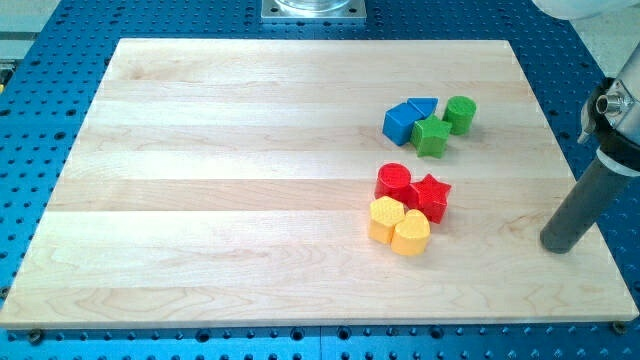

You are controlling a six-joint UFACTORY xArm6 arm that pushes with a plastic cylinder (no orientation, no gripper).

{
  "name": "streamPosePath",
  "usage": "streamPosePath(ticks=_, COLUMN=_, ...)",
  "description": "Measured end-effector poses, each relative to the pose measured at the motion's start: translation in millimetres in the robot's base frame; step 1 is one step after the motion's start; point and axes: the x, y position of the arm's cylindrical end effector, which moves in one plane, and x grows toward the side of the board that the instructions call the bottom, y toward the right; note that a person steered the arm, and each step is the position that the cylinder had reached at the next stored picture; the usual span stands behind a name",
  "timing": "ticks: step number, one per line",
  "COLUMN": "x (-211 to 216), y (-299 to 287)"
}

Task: Separate the red blocks from each other

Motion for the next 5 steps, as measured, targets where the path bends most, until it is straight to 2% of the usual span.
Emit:
streamPosePath(ticks=1, x=-3, y=-1)
streamPosePath(ticks=2, x=-24, y=-25)
streamPosePath(ticks=5, x=-18, y=-67)
